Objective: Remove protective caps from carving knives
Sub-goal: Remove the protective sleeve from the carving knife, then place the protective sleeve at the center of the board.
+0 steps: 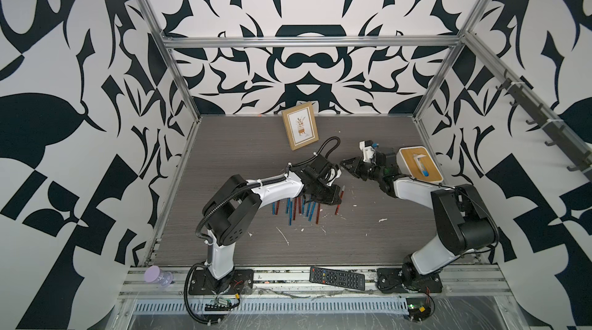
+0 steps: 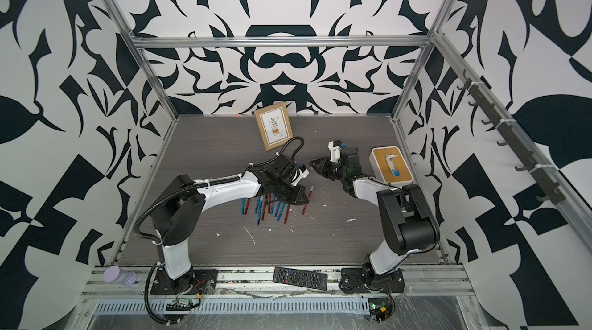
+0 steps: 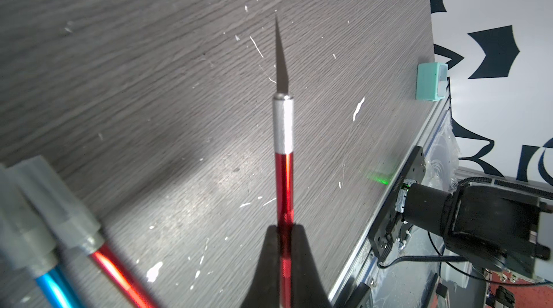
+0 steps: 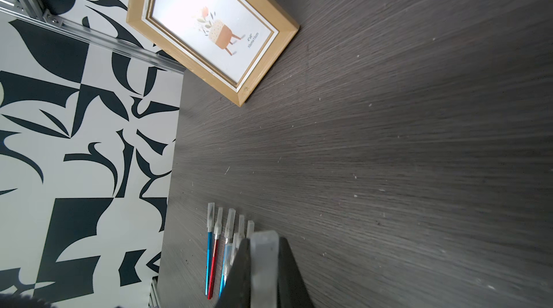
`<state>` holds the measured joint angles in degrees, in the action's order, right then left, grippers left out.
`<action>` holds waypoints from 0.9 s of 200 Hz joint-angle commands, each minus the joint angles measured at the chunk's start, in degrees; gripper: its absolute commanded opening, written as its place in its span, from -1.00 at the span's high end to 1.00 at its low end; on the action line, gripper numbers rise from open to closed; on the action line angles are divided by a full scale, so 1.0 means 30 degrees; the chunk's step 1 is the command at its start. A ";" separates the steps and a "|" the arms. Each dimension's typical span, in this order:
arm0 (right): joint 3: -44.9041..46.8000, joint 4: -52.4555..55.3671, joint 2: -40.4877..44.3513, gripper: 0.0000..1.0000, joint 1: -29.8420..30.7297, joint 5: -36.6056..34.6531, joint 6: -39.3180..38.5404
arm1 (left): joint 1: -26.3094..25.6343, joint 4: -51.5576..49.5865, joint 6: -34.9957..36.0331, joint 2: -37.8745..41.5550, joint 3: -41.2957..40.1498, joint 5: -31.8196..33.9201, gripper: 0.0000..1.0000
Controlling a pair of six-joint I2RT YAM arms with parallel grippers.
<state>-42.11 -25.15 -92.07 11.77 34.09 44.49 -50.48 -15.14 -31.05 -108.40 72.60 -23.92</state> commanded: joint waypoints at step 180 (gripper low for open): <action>-0.3110 1.6587 0.3128 0.93 -0.2167 -0.7362 -0.8302 | 0.0068 -0.0380 0.0370 -0.0383 0.0141 0.1212 1.00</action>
<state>-49.01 13.87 -82.63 5.28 18.35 25.15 -50.46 -15.49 -30.41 -108.40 72.60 -21.39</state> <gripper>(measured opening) 0.149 0.075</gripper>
